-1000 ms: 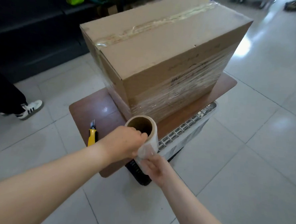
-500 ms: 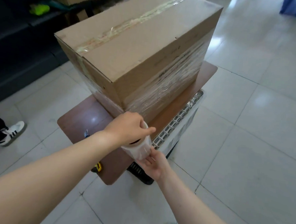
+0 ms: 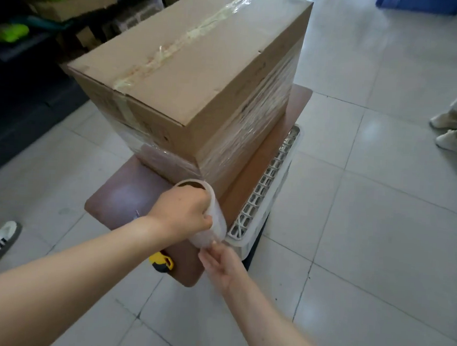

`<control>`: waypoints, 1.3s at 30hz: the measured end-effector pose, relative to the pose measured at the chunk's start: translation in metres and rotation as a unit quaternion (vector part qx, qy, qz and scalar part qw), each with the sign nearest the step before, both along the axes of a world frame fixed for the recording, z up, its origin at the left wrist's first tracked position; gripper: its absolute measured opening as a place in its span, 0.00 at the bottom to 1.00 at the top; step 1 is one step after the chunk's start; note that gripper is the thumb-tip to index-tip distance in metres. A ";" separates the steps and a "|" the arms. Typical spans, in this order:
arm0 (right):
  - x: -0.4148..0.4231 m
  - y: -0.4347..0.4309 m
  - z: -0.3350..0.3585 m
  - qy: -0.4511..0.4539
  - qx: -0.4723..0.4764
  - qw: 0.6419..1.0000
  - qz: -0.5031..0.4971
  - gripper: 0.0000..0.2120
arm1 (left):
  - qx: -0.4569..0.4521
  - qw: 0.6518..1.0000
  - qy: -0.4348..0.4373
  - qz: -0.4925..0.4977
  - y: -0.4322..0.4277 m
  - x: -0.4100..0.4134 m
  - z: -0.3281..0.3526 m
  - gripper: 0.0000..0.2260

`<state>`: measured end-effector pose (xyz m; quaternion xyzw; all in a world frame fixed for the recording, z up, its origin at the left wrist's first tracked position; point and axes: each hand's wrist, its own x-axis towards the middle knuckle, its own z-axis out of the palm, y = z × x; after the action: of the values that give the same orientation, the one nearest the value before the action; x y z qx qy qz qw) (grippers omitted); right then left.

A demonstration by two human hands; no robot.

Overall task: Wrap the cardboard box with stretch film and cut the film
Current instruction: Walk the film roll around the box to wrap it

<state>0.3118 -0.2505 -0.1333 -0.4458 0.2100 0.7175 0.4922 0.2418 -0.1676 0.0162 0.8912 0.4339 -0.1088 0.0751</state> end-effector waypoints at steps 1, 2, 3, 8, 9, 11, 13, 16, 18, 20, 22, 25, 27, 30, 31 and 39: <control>-0.011 0.000 0.003 -0.003 -0.001 1.000 -0.013 0.18 | -0.001 1.000 0.000 -0.010 0.001 -0.007 0.000 0.16; -0.022 0.000 0.005 0.000 0.000 1.000 -0.025 0.18 | -0.003 1.000 -0.003 -0.021 0.003 -0.014 -0.001 0.16; -0.032 0.001 0.009 0.004 0.003 0.999 -0.034 0.19 | 0.001 0.999 -0.004 -0.032 0.006 -0.020 -0.002 0.16; -0.054 0.010 0.011 0.012 -0.001 0.997 -0.077 0.20 | 0.037 0.995 0.029 -0.086 0.017 -0.047 0.000 0.11; -0.053 0.011 0.010 0.006 -0.002 0.996 -0.084 0.22 | 0.044 0.994 0.030 -0.096 0.019 -0.050 -0.001 0.11; -0.052 0.013 0.008 -0.004 0.005 0.996 -0.090 0.23 | 0.056 0.991 0.018 -0.118 0.022 -0.057 -0.006 0.11; -0.051 0.019 0.003 -0.034 0.012 0.997 -0.073 0.25 | 0.062 0.990 0.009 -0.127 0.027 -0.065 -0.009 0.12; -0.051 0.030 0.003 -0.066 0.003 0.997 -0.050 0.28 | 0.052 0.990 -0.006 -0.131 0.036 -0.076 -0.008 0.11; -0.052 0.035 0.010 -0.059 0.003 0.998 -0.038 0.27 | 0.047 0.990 -0.001 -0.131 0.042 -0.080 -0.006 0.10; -0.053 0.036 0.015 -0.042 -0.004 0.999 -0.035 0.26 | 0.037 0.990 0.016 -0.135 0.043 -0.079 -0.004 0.10; -0.054 0.037 0.015 -0.023 -0.005 0.999 -0.036 0.25 | 0.017 0.992 0.015 -0.124 0.043 -0.078 -0.006 0.10; -0.065 0.039 0.010 -0.015 0.003 0.999 -0.035 0.23 | -0.014 0.996 -0.030 -0.079 0.048 -0.084 -0.017 0.12; -0.076 0.043 0.005 -0.030 0.010 0.999 -0.031 0.21 | -0.002 0.996 -0.056 -0.072 0.057 -0.090 -0.021 0.11; -0.093 0.051 0.000 -0.062 0.019 0.998 -0.027 0.19 | 0.018 0.994 -0.036 -0.102 0.072 -0.099 -0.017 0.10; -0.097 0.054 0.001 -0.077 0.020 0.997 -0.018 0.19 | 0.025 0.992 -0.024 -0.121 0.077 -0.104 -0.014 0.10; -0.115 0.084 0.007 -0.100 -0.033 0.988 -0.114 0.08 | 0.042 0.971 0.057 -0.227 0.106 -0.142 0.001 0.09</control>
<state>0.1971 -0.1661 -0.1262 -0.5042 0.2327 0.6014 0.5745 0.1002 -0.0619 0.0173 0.9611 0.2281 -0.1553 -0.0137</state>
